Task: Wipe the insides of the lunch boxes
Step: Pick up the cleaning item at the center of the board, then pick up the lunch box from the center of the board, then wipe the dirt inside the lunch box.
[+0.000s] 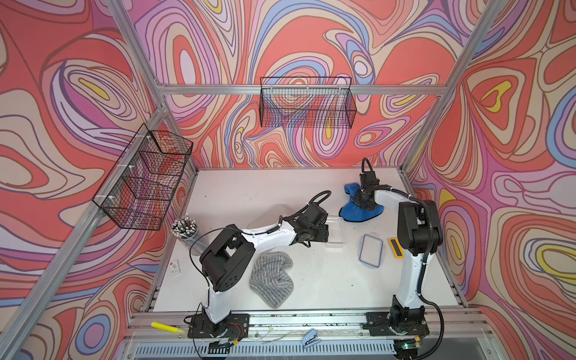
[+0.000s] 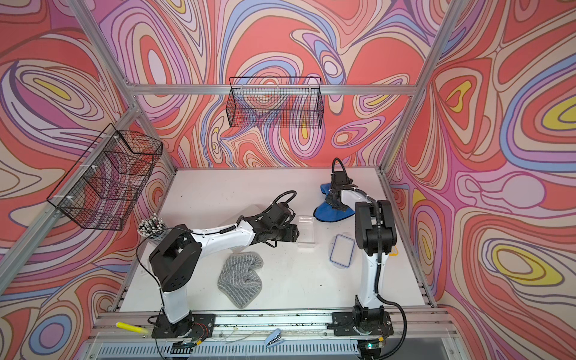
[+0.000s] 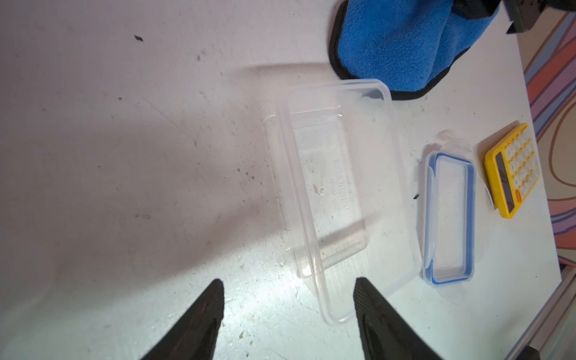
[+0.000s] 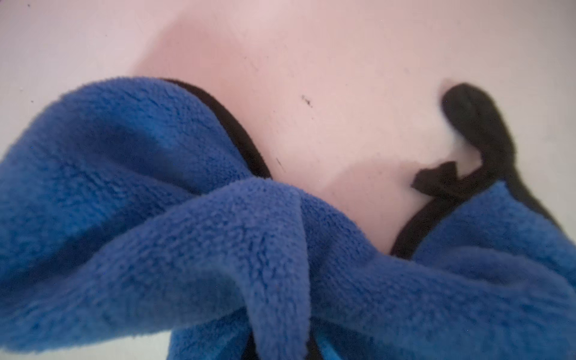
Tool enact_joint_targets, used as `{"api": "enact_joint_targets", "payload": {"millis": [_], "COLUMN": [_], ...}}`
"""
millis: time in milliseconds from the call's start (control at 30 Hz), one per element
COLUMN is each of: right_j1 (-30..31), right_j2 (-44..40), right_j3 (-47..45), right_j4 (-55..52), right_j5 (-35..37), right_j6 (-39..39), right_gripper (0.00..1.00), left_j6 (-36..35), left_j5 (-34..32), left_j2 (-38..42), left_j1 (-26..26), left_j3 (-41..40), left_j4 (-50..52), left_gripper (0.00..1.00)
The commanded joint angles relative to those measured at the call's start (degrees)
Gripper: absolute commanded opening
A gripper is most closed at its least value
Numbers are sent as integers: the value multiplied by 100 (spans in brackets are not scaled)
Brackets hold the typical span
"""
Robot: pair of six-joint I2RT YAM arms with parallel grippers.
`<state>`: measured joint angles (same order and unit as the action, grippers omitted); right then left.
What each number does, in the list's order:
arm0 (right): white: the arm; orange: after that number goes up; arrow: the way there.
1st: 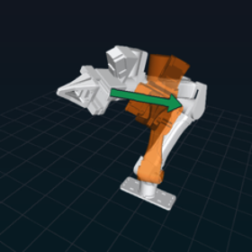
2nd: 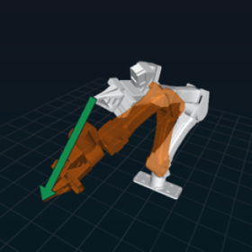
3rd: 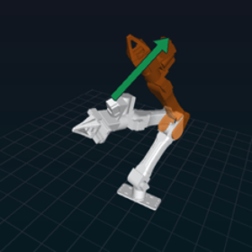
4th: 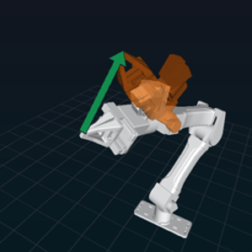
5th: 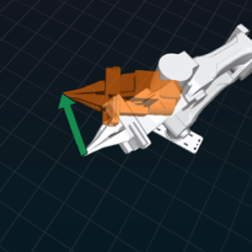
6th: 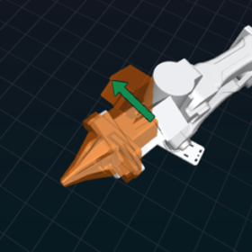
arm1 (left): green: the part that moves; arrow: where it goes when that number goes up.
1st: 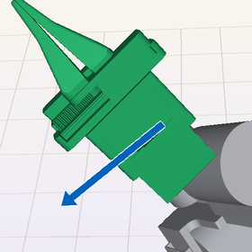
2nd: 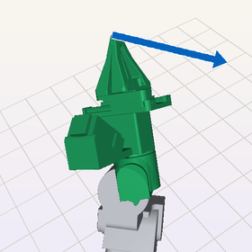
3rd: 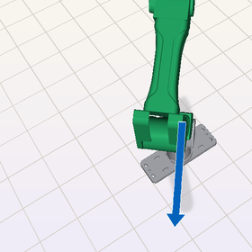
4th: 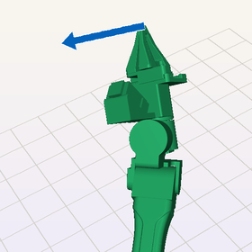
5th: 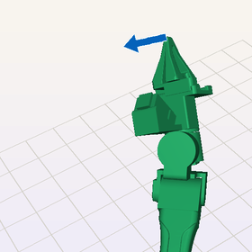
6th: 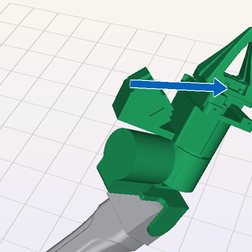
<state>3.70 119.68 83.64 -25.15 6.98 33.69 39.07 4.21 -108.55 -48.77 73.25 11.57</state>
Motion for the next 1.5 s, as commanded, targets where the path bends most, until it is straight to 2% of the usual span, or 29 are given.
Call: {"api": "enact_joint_targets", "payload": {"millis": [0,367,433,600,700,967,1100,1367,1467], "right_j1": [-27,-27,-24,-23,-28,-22,-28,-12,-6], "right_j2": [-453,-2436,-2703,-3446,-3921,-4502,-4677,-5091,-5141], "right_j3": [-352,-1370,-1475,-1769,-2007,-2246,-2431,-2674,-2727], "right_j4": [311,1073,1044,1013,1148,521,396,193,113], "right_j5": [-61,-403,-460,-713,-933,-959,-852,-1152,-1621], "right_j6": [-380,-905,-977,-1158,-1223,-1415,-1418,-1359,-1200], "right_gripper": [0,0,0,0,0,0,0,0,0], "left_j6": [-150,-350,-392,-503,-514,-705,-902,-1024,-1024], "left_j5": [51,19,6,-86,-67,-146,-242,-221,-197], "left_j2": [-179,-499,-555,-679,-744,-921,-956,-966,-985], "left_j1": [-36,-69,-67,-68,-71,-69,-65,-64,-68], "left_j3": [226,666,740,930,1001,1327,1461,1490,1488], "left_j4": [311,916,1003,1211,1246,1559,1730,1798,1769], "left_gripper": [67,57,53,36,34,32,24,18,17]}}
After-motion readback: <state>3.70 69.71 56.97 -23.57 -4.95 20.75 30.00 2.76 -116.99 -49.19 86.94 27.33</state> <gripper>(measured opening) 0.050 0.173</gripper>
